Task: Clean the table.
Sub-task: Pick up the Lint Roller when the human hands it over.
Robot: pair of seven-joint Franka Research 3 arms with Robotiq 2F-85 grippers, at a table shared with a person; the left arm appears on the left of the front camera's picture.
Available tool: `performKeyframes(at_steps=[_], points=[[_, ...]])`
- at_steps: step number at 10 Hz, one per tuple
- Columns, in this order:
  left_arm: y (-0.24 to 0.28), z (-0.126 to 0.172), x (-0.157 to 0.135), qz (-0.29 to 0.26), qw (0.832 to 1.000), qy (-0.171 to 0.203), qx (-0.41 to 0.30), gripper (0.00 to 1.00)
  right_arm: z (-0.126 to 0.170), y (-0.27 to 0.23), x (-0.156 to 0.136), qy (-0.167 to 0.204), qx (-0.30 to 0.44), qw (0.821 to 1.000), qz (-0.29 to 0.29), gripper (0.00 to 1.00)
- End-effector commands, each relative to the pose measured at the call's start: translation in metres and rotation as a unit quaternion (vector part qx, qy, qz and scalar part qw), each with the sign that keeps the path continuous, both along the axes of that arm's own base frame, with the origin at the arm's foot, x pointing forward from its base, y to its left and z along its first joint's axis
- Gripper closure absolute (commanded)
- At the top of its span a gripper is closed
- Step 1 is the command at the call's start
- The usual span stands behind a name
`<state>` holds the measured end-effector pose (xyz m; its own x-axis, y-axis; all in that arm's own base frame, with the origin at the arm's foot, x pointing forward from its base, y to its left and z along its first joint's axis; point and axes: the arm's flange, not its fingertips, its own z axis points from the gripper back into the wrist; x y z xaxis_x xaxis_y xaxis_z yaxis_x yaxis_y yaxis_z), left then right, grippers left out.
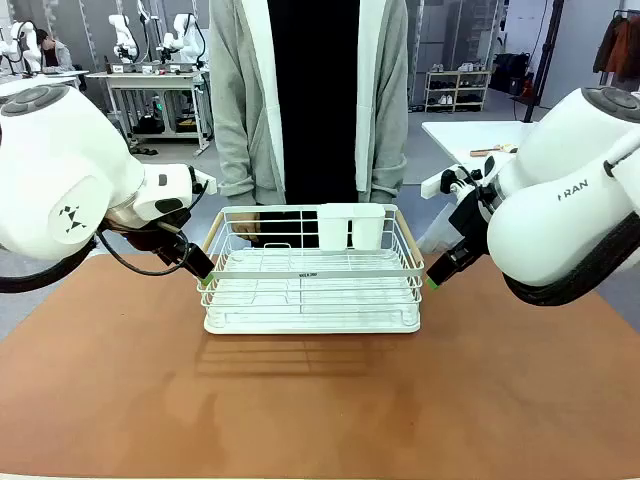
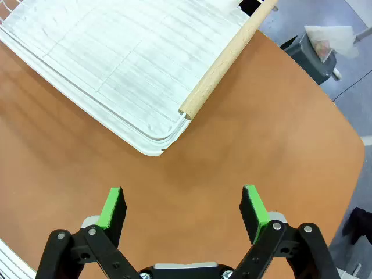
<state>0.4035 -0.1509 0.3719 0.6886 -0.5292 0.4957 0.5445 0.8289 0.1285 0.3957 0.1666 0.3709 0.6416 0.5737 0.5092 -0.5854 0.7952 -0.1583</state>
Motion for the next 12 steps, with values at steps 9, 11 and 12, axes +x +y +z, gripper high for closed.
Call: performKeyframes(at_steps=[9, 11, 12], points=[[0.0, 0.0, 0.0, 0.0, 1.0, 0.0, 0.0, 0.0, 0.0, 0.0, 0.0, 0.0, 0.0, 1.0, 0.0, 0.0], [0.0, 0.0, 0.0, 0.0, 1.0, 0.0, 0.0, 0.0, 0.0, -0.001, 0.0, 0.0, -0.001, 1.0, 0.0, 0.0], [0.004, 0.041, 0.005, -0.007, 0.998, 0.045, -0.05, 0.0, 0.037, -0.011, 0.001, 0.038, 0.029, 0.999, -0.007, 0.0]])
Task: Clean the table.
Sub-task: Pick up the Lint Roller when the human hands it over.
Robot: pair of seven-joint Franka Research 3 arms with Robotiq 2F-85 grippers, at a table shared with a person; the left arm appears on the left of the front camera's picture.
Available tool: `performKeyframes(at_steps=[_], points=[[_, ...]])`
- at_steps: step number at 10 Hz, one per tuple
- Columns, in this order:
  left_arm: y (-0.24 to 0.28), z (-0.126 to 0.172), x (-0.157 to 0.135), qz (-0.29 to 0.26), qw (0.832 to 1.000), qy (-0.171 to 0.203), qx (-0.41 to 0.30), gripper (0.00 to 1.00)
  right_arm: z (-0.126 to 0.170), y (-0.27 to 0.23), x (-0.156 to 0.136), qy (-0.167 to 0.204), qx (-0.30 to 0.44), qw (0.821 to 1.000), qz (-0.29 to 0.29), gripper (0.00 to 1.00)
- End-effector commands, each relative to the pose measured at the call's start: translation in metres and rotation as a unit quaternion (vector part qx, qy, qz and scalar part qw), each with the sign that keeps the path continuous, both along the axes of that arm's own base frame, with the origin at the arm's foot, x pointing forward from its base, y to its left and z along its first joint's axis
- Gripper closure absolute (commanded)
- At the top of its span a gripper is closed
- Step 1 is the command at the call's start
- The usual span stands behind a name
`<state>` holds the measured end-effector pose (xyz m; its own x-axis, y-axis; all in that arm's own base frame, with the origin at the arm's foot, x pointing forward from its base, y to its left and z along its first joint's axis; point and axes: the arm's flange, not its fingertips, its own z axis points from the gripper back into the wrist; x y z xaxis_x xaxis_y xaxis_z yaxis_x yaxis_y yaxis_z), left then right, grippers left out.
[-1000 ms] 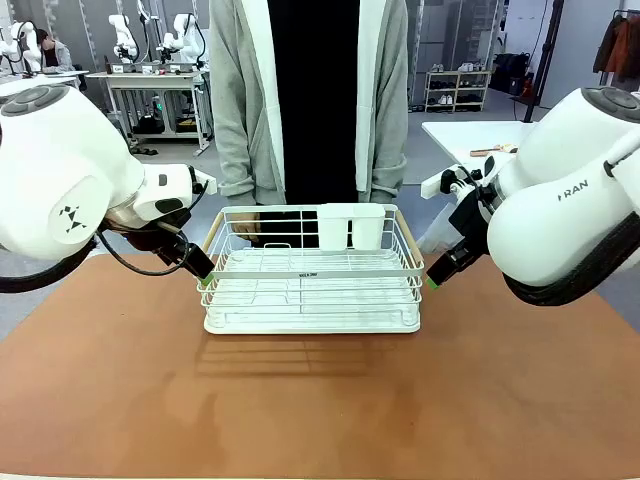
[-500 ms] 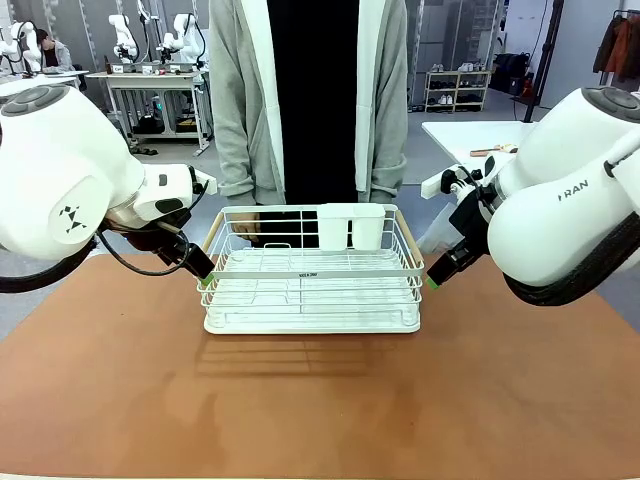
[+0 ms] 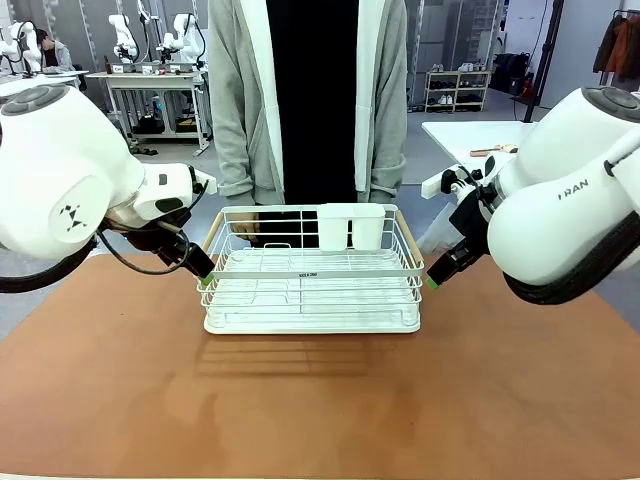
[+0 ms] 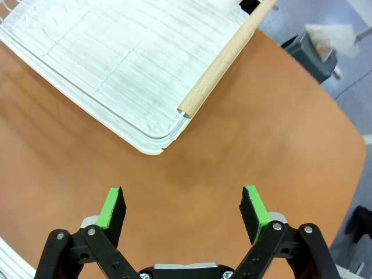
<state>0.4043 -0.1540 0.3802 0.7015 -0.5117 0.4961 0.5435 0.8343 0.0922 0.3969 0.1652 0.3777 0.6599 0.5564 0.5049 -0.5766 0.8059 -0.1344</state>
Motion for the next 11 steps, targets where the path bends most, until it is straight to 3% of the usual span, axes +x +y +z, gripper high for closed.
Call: performKeyframes(at_steps=[1, 2, 3, 4, 5, 7, 8, 11], points=[[0.023, 0.073, 0.008, -0.002, 0.993, 0.082, -0.089, 0.0, 0.062, -0.028, 0.004, 0.087, 0.085, 0.992, 0.021, 0.0], [0.053, 0.109, 0.01, 0.0, 0.973, 0.154, -0.172, 0.0, 0.089, -0.049, 0.005, 0.122, 0.138, 0.982, 0.039, 0.0], [0.091, 0.136, 0.007, -0.014, 0.941, 0.191, -0.278, 0.0, 0.109, -0.071, 0.008, 0.155, 0.205, 0.965, 0.058, 0.0], [0.14, 0.151, -0.001, -0.044, 0.89, 0.23, -0.391, 0.0, 0.123, -0.103, 0.012, 0.186, 0.301, 0.933, 0.065, 0.0], [0.186, 0.154, -0.01, -0.041, 0.859, 0.234, -0.453, 0.0, 0.132, -0.137, 0.01, 0.212, 0.381, 0.897, 0.069, 0.0], [0.274, 0.143, -0.042, 0.015, 0.814, 0.209, -0.541, 0.0, 0.135, -0.214, -0.007, 0.249, 0.5, 0.829, 0.026, 0.0], [0.319, 0.128, -0.063, 0.055, 0.795, 0.184, -0.575, 0.0, 0.122, -0.255, -0.018, 0.25, 0.525, 0.813, -0.009, 0.0], [0.406, 0.086, -0.106, 0.128, 0.762, 0.171, -0.612, 0.0, 0.066, -0.343, -0.032, 0.254, 0.563, 0.781, -0.086, 0.0]])
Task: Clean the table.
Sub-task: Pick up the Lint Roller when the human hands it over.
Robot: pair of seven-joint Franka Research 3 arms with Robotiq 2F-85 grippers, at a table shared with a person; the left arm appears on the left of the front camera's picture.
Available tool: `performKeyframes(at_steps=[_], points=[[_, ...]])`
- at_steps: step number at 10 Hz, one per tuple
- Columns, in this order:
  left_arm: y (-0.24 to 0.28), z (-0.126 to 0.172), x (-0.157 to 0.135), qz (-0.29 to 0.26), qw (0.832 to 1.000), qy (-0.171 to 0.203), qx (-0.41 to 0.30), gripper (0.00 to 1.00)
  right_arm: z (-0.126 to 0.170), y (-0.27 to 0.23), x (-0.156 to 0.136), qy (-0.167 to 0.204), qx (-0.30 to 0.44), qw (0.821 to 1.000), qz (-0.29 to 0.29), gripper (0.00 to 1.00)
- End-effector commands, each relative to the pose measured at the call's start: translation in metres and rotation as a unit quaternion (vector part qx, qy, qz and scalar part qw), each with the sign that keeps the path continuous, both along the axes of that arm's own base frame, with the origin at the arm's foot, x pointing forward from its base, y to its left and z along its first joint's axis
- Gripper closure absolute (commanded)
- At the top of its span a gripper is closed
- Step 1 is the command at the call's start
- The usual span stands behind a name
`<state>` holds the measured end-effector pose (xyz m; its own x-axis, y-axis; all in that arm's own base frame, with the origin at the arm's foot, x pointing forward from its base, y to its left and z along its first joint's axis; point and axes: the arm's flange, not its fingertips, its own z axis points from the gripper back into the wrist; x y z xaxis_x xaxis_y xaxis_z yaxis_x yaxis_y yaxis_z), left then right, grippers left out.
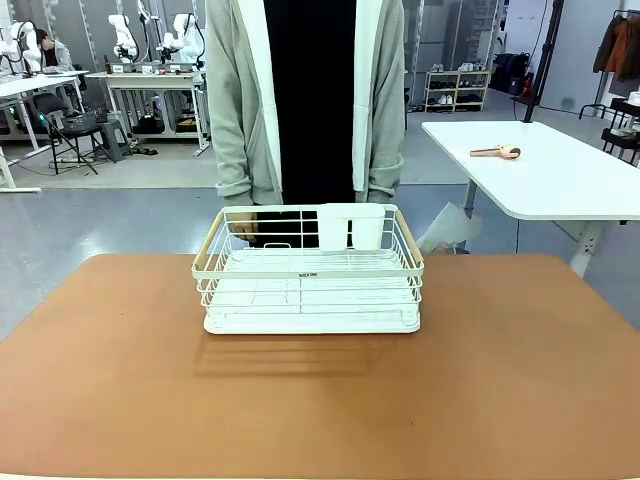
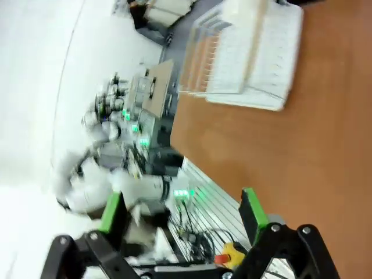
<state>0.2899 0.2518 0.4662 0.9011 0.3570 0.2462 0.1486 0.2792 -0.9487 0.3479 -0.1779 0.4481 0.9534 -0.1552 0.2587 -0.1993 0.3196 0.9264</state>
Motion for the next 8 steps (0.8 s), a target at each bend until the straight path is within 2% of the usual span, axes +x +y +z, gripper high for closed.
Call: performKeyframes(at_steps=[1, 2, 3, 4, 5, 8], points=[[0.015, -0.02, 0.004, 0.023, 0.999, 0.019, -0.015, 0.0, -0.022, -0.016, 0.017, 0.004, 0.014, 1.0, -0.025, 0.0], [0.022, -0.038, 0.002, 0.041, 0.998, 0.039, -0.031, 0.0, -0.034, -0.026, 0.017, 0.008, 0.026, 0.999, -0.04, 0.0], [0.02, -0.043, 0.003, 0.045, 0.997, 0.046, -0.034, 0.0, -0.037, -0.028, 0.017, 0.011, 0.02, 0.999, -0.039, 0.0], [0.018, -0.041, 0.008, 0.047, 0.997, 0.046, -0.037, 0.0, -0.036, -0.03, 0.016, 0.007, 0.017, 0.998, -0.057, 0.0], [0.027, -0.049, -0.006, 0.047, 0.997, 0.053, -0.024, 0.0, -0.048, -0.034, 0.008, 0.028, 0.018, 0.998, -0.048, 0.0], [0.027, -0.049, -0.006, 0.047, 0.997, 0.053, -0.024, 0.0, -0.048, -0.034, 0.008, 0.028, 0.018, 0.998, -0.048, 0.0]])
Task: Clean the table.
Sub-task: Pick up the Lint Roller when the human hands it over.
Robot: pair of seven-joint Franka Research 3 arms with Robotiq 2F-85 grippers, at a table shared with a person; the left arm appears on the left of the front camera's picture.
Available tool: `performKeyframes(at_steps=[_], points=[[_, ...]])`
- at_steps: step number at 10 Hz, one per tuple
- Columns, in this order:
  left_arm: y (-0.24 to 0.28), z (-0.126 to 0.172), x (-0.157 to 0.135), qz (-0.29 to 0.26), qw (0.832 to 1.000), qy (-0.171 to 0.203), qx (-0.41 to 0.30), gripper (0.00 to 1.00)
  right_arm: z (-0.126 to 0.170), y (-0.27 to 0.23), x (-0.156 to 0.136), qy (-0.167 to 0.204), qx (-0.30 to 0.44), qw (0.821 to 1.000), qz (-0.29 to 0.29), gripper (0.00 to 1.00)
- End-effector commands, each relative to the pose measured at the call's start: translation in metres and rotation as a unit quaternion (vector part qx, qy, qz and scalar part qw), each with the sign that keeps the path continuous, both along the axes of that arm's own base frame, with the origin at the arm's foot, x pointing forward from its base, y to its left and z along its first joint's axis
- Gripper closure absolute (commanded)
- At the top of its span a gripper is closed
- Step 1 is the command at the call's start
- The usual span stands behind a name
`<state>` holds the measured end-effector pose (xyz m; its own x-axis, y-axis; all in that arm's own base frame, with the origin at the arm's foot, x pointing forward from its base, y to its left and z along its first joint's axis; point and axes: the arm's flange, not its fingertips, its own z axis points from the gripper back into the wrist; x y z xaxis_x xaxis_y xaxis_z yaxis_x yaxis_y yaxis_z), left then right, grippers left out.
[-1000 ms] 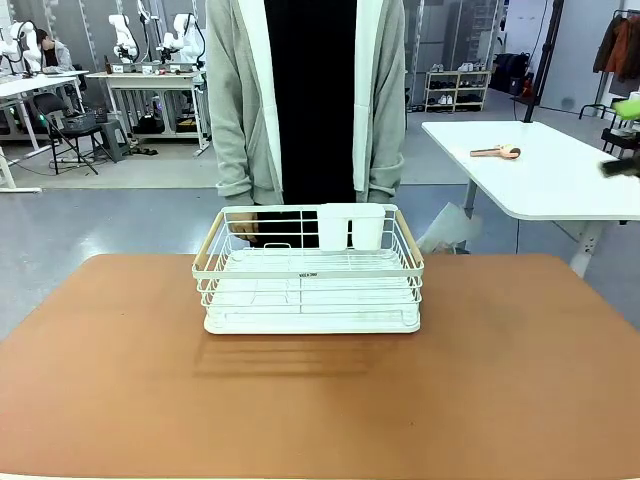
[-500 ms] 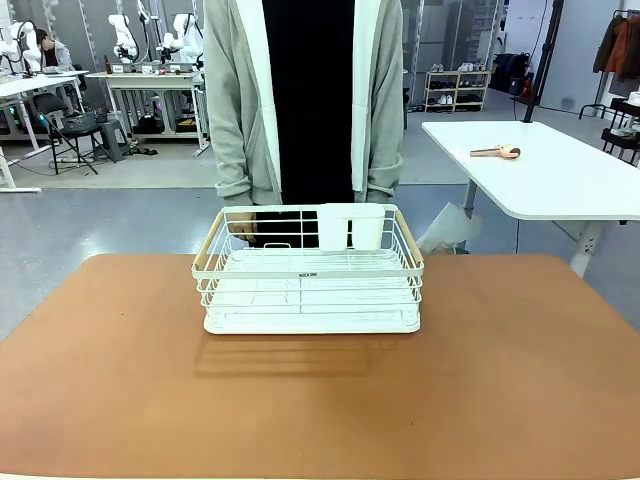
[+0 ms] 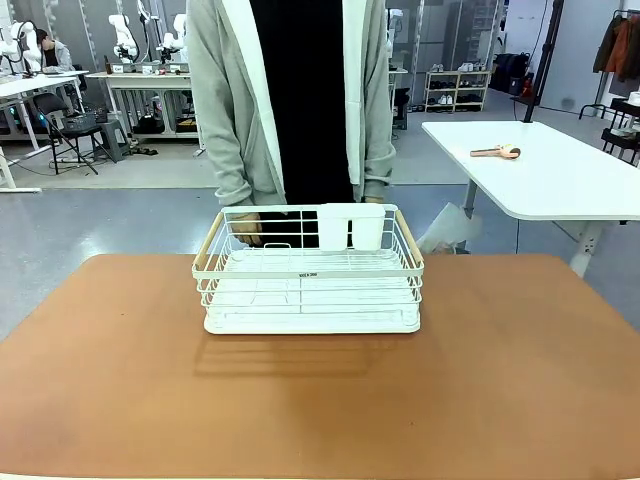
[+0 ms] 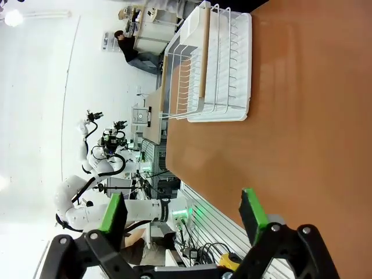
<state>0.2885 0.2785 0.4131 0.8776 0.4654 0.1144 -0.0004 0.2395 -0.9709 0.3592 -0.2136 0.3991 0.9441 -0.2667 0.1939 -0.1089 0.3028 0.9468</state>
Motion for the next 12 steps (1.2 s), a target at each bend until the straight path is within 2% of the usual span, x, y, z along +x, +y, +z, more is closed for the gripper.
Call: performKeyframes(at_steps=[1, 12], points=[[0.0005, 0.0037, -0.0049, -0.008, 1.0, -0.009, 0.001, 0.0, 0.0013, 0.0016, -0.0031, -0.002, 0.0, 1.0, 0.006, 0.0], [0.0005, 0.0037, -0.0049, -0.008, 1.0, -0.009, 0.001, 0.0, 0.0013, 0.0016, -0.0031, -0.002, 0.0, 1.0, 0.006, 0.0]])
